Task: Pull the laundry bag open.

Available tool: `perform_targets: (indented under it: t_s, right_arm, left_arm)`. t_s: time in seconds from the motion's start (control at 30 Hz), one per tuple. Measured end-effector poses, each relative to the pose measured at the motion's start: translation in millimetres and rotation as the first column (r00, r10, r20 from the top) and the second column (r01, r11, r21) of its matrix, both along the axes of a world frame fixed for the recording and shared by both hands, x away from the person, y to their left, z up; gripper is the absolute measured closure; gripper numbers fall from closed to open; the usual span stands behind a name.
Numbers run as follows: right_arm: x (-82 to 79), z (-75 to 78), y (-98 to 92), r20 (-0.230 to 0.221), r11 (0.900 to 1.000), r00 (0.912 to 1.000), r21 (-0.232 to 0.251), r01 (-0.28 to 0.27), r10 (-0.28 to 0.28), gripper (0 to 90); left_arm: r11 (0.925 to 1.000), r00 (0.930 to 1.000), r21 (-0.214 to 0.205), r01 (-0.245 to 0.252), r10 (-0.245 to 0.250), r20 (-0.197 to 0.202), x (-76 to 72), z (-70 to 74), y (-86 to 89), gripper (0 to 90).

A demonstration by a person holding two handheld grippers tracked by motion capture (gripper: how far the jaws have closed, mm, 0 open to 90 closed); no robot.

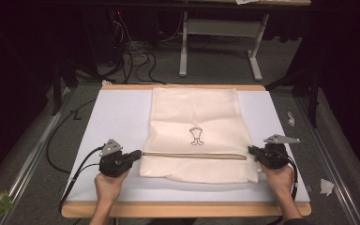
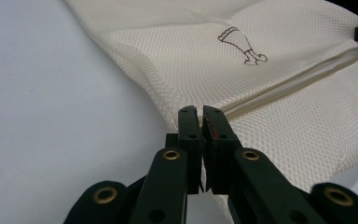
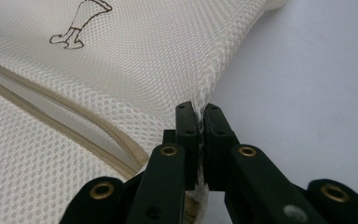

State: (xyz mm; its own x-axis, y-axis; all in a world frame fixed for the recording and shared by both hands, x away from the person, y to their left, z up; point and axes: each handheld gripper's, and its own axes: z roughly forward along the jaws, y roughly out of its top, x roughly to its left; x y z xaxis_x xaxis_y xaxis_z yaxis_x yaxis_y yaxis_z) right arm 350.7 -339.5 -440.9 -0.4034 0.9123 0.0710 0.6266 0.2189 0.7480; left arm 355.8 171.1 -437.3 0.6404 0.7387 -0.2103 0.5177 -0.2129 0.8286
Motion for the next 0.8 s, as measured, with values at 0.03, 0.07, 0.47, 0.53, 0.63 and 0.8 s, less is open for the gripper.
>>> perform_targets:
  t_s: [0.03,0.07,0.47,0.53,0.63,0.8]
  right_arm:
    - [0.4,-0.5,-0.7,-0.001,1.0000,1.0000,-0.002,0.000,0.000,87.3]
    - [0.8,-0.9,-1.1,0.000,1.0000,1.0000,-0.003,-0.001,0.001,87.0]
    - [1.7,-13.0,-0.2,-0.032,0.9999,0.9995,-0.013,0.005,-0.006,85.1]
    - [1.2,-14.0,0.0,-0.028,0.9999,0.9996,-0.014,0.005,-0.006,84.7]
    - [1.8,-16.3,0.7,-0.038,0.9998,0.9993,-0.022,0.001,-0.001,84.2]
    - [2.6,-17.9,2.0,-0.051,0.9995,0.9987,-0.031,-0.002,0.001,83.5]
  left_arm:
    - [1.0000,1.0000,0.002,0.001,-0.001,-0.004,0.2,-0.3,-0.2,86.6]
    - [1.0000,1.0000,0.007,0.000,0.000,-0.009,0.5,-0.8,-0.6,86.6]
    - [0.9989,0.9996,0.046,-0.006,0.007,-0.026,1.1,-8.4,-6.0,86.4]
    - [0.9989,0.9993,0.047,-0.007,0.009,-0.035,1.5,-10.2,-6.0,86.2]
    - [0.9988,0.9990,0.048,-0.008,0.010,-0.044,1.6,-12.6,-5.5,86.2]
    - [0.9978,0.9986,0.065,-0.012,0.015,-0.050,2.0,-15.1,-6.8,85.8]
